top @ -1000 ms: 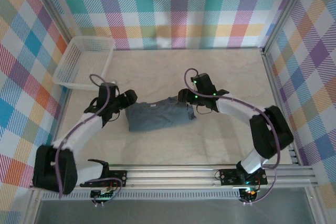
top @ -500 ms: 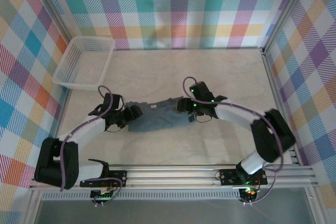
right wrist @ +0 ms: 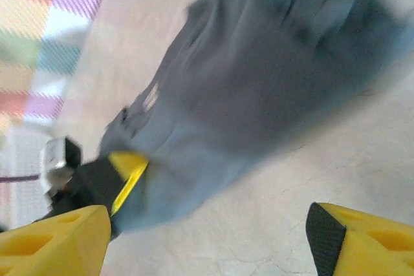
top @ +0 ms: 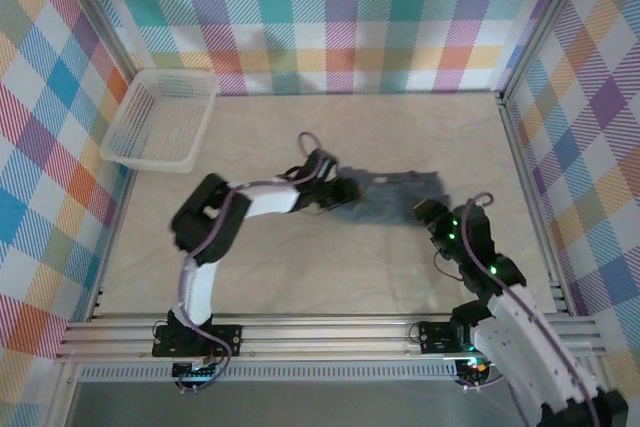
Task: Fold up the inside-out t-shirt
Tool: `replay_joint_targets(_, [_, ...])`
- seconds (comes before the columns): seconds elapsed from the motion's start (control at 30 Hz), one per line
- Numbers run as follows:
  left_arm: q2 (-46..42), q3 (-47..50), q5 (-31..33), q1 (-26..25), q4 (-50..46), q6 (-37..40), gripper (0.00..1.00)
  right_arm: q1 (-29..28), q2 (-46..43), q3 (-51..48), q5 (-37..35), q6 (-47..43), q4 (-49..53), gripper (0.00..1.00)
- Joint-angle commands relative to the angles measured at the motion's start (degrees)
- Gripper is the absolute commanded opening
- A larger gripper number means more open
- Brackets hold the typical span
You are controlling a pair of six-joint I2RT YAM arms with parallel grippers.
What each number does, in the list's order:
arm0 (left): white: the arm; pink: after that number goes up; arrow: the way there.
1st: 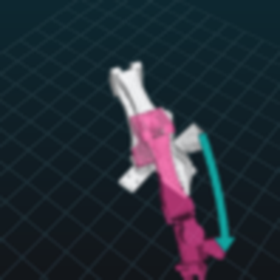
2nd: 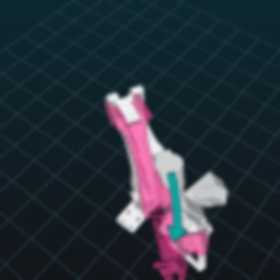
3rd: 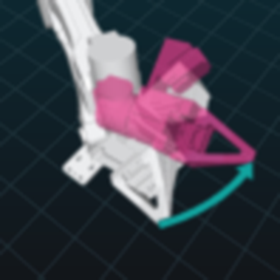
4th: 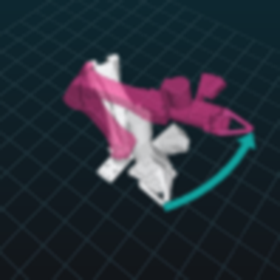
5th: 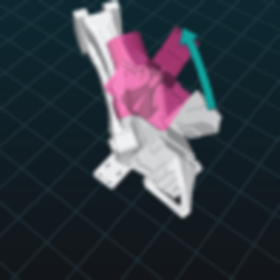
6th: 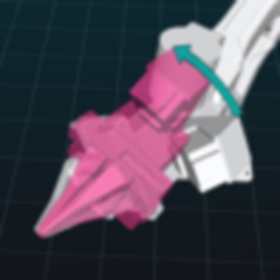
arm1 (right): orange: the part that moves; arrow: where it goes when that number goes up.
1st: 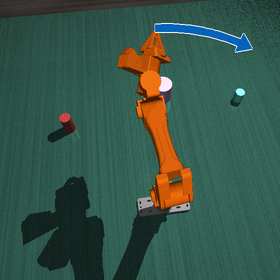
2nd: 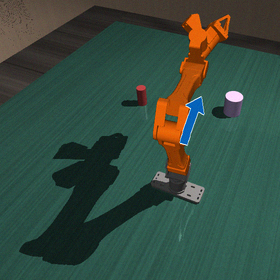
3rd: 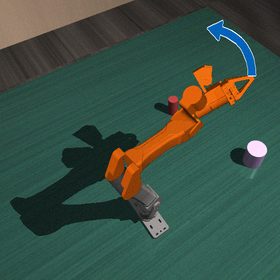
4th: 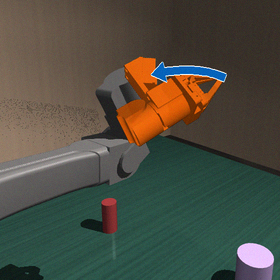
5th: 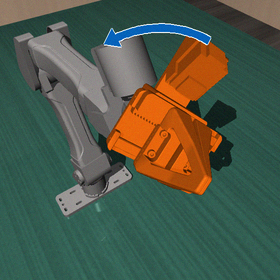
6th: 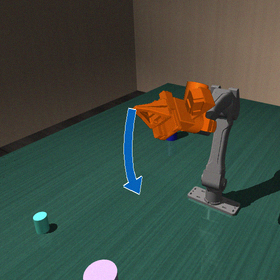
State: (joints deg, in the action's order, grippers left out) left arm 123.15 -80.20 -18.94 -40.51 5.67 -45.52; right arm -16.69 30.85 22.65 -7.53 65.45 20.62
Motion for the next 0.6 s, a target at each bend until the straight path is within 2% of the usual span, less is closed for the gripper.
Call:
replay_joint_targets(0.0, [11.63,-21.73,1.45,-5.15,-1.31,-0.78,0.58,4.38,-5.15,-4.67,2.66,11.80,-0.69,0.80])
replay_joint_targets(0.07, [14.65,-30.19,2.98,-6.15,-7.07,1.27,0.66,7.13,-5.84,-5.69,5.81,13.55,-2.22,0.80])
replay_joint_targets(0.13, [12.09,-28.76,4.03,-6.00,-7.77,3.21,0.72,9.40,-4.54,-5.41,8.59,13.65,-3.31,0.80])
replay_joint_targets(0.27, [-2.76,-12.20,8.06,-3.56,-5.74,7.75,0.86,14.20,5.19,-5.82,17.53,16.05,-13.94,0.81])
replay_joint_targets(0.4, [-21.37,5.22,9.88,-0.51,-2.88,11.10,0.89,17.79,18.01,-3.15,18.08,13.75,-22.54,0.80])
replay_joint_targets(0.57, [-42.49,19.69,15.64,-0.50,-6.45,18.42,0.91,26.69,35.42,2.80,23.03,10.39,-32.06,0.75])
